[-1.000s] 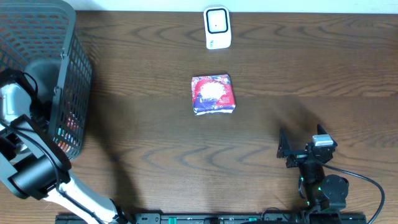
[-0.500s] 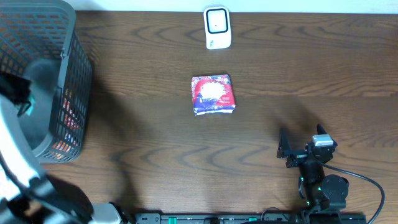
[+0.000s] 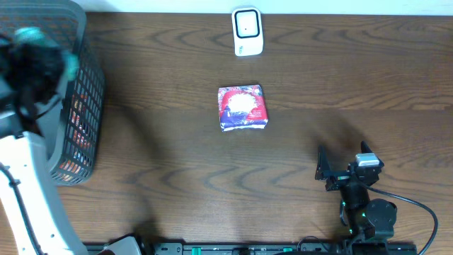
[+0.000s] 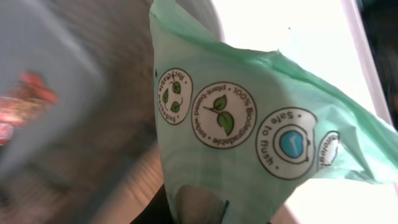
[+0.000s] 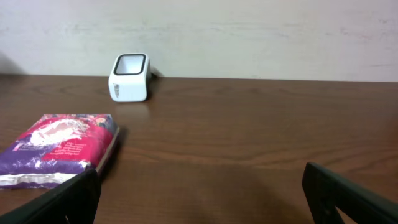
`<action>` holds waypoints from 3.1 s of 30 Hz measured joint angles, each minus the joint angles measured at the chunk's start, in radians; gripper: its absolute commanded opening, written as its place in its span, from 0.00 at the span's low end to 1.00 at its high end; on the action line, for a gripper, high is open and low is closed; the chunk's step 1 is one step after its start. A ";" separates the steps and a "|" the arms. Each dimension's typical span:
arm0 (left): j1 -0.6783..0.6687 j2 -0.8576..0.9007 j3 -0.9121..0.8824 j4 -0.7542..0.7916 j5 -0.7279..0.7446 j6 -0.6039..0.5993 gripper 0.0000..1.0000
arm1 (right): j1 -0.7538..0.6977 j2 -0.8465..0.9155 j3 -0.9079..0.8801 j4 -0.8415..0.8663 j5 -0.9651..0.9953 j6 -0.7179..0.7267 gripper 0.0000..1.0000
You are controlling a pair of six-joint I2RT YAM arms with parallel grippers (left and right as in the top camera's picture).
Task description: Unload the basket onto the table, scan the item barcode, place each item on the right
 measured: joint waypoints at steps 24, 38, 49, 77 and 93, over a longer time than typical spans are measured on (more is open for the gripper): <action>-0.728 0.344 -0.009 -0.163 -0.146 0.335 0.08 | 0.000 0.000 0.000 0.000 0.000 0.000 0.99; -0.770 0.644 -0.012 -0.151 -0.355 0.316 0.08 | 0.000 0.000 0.000 0.000 0.000 0.000 0.99; -0.818 0.683 -0.012 -0.098 -0.359 0.211 0.08 | 0.000 0.000 0.000 0.000 0.000 0.000 0.99; -0.873 0.693 -0.012 0.039 -0.401 0.152 0.08 | 0.000 0.000 0.000 0.000 0.000 0.000 0.99; -0.859 0.693 -0.012 0.007 -0.471 0.157 0.17 | 0.000 0.000 0.000 0.000 0.000 0.000 0.99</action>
